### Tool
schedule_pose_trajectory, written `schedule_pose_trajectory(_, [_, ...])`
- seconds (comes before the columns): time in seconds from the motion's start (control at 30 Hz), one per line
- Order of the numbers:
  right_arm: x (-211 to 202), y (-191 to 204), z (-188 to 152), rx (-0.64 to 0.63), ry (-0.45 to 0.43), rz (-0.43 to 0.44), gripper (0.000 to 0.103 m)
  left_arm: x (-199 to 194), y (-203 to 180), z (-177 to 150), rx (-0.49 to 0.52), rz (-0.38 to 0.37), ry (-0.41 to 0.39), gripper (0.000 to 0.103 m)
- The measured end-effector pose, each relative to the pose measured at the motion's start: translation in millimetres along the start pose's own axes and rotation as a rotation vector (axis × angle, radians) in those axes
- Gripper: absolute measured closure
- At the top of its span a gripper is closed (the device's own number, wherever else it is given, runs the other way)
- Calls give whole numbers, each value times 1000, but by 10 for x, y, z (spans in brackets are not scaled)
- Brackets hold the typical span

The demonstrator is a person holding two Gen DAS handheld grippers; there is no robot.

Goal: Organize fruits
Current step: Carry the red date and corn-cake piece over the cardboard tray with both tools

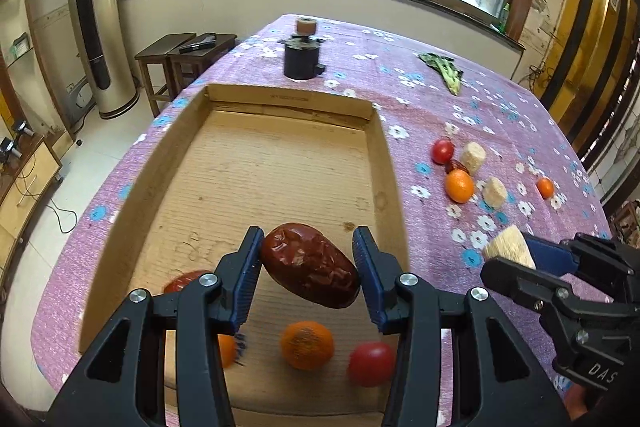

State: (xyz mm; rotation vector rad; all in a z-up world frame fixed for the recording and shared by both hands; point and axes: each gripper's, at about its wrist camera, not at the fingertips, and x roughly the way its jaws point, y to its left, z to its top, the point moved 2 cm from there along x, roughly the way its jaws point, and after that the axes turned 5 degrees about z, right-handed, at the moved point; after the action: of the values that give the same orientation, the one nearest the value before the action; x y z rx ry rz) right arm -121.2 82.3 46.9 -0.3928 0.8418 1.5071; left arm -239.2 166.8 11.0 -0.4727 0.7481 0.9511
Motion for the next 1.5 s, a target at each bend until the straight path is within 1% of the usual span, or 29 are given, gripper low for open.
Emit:
schedule_pose_trajectory(0.37, [324,219,115,-31,33,46,72,115,446,170,-75,37,7,59])
schedule_pose_trajectory(0.6, [535,306,168,-45,59,68,73,218,597,206,-112,49,25,59])
schedule_pose_trajectory(0.73, [709,355,184,-57,82,75,73,325,639,237,-116,68,55,59])
schedule_pose_trajectory(0.87, [922,407,165,-72,125,79,73,430,657,260,-112,90,82,59])
schedule_pose_trajectory(1.17, [1202,480,125,-108,177,70,73,632,609,152,-76,115,157,59])
schedule_pose_trajectory(1.3, [1260,553,101,-151,189,46,69,685,618,90,-78,133,189,58])
schedule_pose_trajectory(1.4, [1261,577,91,-166,190,45,66,654,625,73,-85,133,183,54])
schedule_pose_trajectory(1.43, [1250,580,82,-168,190,42,63,636,633,72,-91,129,178,53])
schedule_pose_trajectory(1.5, [1221,586,64,-171,187,40,61,590,636,79,-94,132,166,52])
